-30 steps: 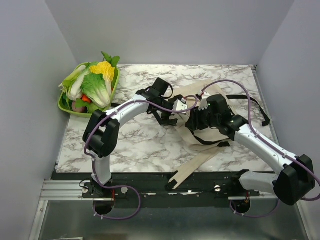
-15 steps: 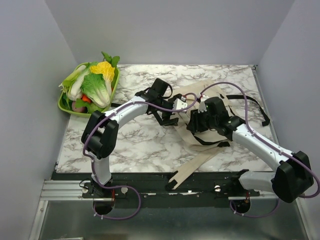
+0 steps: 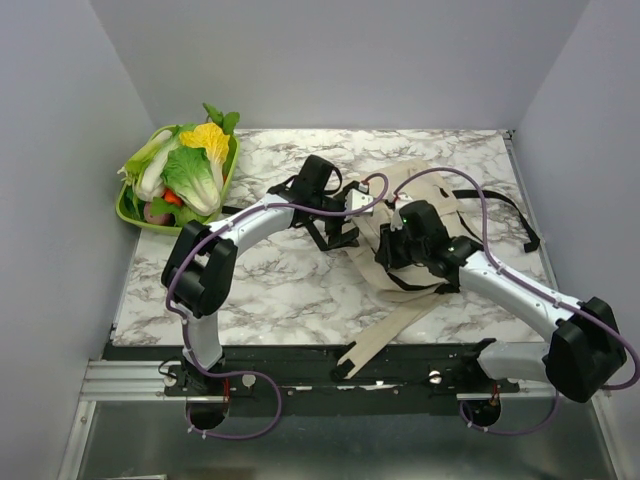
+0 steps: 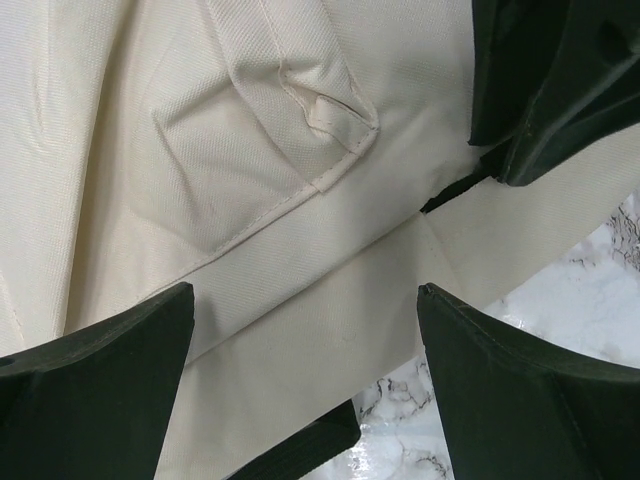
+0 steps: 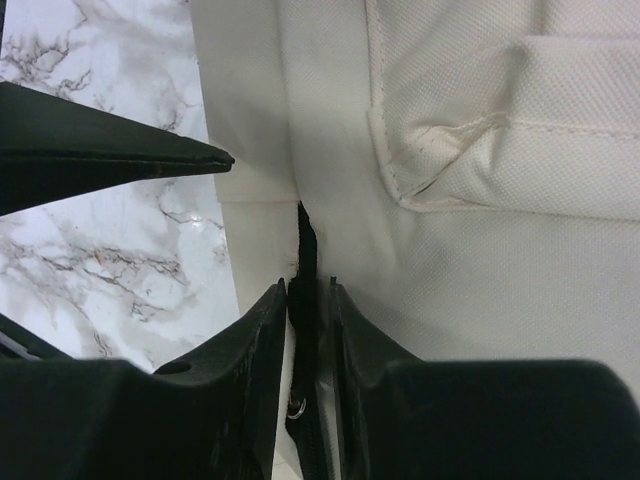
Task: Pack the student bag
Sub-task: Zip the student bag at the center of the board.
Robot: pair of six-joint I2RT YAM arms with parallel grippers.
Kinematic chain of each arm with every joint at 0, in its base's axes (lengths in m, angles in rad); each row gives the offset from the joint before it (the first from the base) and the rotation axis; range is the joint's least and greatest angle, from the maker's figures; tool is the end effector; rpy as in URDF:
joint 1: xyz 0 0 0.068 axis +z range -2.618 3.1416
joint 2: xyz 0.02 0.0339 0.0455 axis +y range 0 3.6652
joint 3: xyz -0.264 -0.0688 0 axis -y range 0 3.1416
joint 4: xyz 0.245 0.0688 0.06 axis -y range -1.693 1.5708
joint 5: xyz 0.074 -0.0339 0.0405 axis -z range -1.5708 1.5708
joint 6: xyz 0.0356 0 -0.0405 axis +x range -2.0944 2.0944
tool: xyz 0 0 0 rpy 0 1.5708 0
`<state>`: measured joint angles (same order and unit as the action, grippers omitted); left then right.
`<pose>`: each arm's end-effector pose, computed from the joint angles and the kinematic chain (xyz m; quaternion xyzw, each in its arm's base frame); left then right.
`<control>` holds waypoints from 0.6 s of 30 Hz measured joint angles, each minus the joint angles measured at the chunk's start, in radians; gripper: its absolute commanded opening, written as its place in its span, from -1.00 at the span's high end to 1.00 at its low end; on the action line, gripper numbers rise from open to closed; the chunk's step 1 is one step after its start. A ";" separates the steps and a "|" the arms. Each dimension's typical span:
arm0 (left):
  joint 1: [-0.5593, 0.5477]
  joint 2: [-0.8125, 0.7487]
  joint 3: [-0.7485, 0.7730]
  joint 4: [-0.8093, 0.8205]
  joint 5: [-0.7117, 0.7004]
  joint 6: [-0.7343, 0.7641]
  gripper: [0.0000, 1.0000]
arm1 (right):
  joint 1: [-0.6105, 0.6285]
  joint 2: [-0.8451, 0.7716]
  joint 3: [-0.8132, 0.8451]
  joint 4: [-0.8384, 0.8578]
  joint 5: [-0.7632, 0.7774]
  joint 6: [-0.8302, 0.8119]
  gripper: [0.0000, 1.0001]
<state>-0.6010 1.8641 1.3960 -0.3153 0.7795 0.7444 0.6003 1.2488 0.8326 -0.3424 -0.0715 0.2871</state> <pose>0.3260 -0.2538 0.2391 0.6463 0.5773 -0.3246 0.3791 0.2166 0.1514 0.2444 -0.1571 0.9046 0.1991 0.3425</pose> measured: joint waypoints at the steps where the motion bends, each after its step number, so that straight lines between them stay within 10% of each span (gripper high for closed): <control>1: 0.001 0.000 0.000 0.003 0.000 -0.006 -0.97 | 0.010 0.002 0.000 -0.002 0.017 0.005 0.47; 18: 0.001 0.000 0.000 0.007 -0.001 -0.017 -0.97 | 0.042 -0.188 -0.073 -0.016 0.096 0.126 0.62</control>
<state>-0.5999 1.8645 1.3960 -0.3084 0.7788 0.7273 0.6426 1.0611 0.7597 -0.3584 0.0246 0.4126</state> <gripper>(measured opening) 0.985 0.218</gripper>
